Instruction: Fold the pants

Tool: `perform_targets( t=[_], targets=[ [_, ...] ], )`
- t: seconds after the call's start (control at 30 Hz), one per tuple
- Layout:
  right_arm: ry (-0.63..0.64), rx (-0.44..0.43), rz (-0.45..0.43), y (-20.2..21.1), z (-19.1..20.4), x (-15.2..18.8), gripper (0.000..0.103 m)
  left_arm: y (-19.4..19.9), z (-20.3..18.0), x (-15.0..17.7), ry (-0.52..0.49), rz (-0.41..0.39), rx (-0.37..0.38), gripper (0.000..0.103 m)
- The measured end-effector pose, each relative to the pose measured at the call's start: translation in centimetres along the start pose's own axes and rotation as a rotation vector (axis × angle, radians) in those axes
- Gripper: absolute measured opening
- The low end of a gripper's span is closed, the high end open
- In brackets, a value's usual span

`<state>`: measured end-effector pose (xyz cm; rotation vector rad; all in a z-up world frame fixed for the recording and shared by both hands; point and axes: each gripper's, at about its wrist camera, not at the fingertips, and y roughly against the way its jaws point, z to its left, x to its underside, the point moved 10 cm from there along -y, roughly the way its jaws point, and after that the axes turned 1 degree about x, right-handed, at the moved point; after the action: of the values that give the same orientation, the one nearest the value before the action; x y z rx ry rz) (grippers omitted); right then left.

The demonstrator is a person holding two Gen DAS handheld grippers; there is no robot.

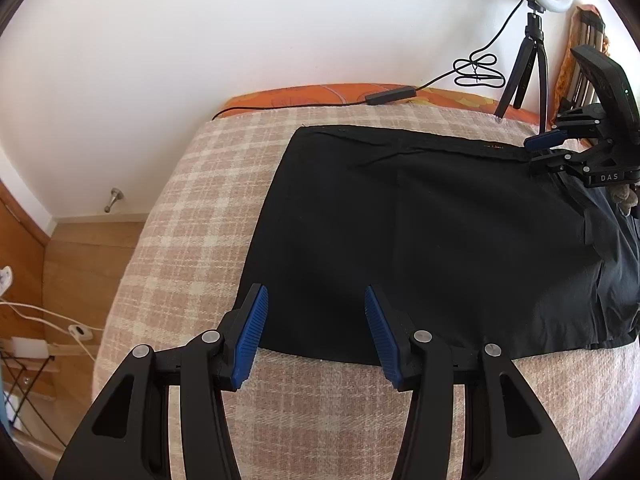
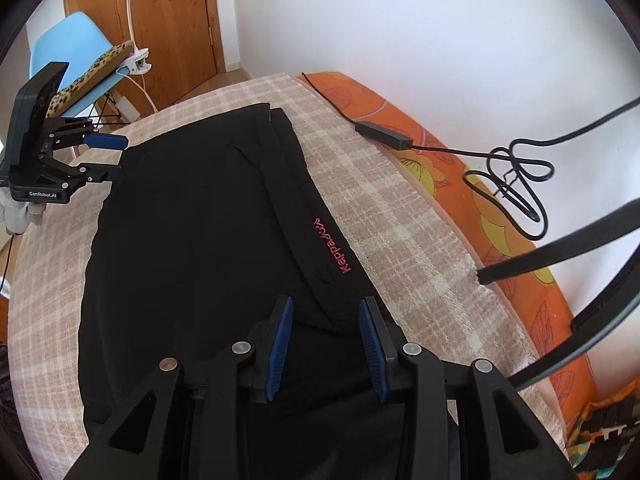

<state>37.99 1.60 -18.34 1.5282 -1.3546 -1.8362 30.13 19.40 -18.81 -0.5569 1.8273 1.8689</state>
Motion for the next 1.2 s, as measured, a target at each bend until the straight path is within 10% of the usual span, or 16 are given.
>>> perform_targets(
  t=[0.23,0.47,0.63,1.03,1.2],
  targets=[
    [0.041,0.010,0.043,-2.0,0.3,-0.3,0.041,-0.1,0.3,-0.1,0.010,-0.001,-0.002,0.051],
    [0.078,0.105,0.022,-1.6,0.7,0.2,0.007,0.5,1.7,-0.3,0.055,-0.019,-0.010,0.051],
    [0.091,0.174,-0.004,-0.8,0.8,0.1,0.001,0.9,2.4,-0.5,0.069,-0.026,-0.022,0.051],
    [0.031,0.266,0.021,-1.2,-2.2,-0.4,0.002,-1.1,1.1,-1.1,0.047,0.007,-0.028,0.051],
    [-0.027,0.214,-0.073,2.9,-1.2,-0.7,0.027,-0.7,0.3,-1.6,0.032,-0.004,-0.028,0.051]
  ],
)
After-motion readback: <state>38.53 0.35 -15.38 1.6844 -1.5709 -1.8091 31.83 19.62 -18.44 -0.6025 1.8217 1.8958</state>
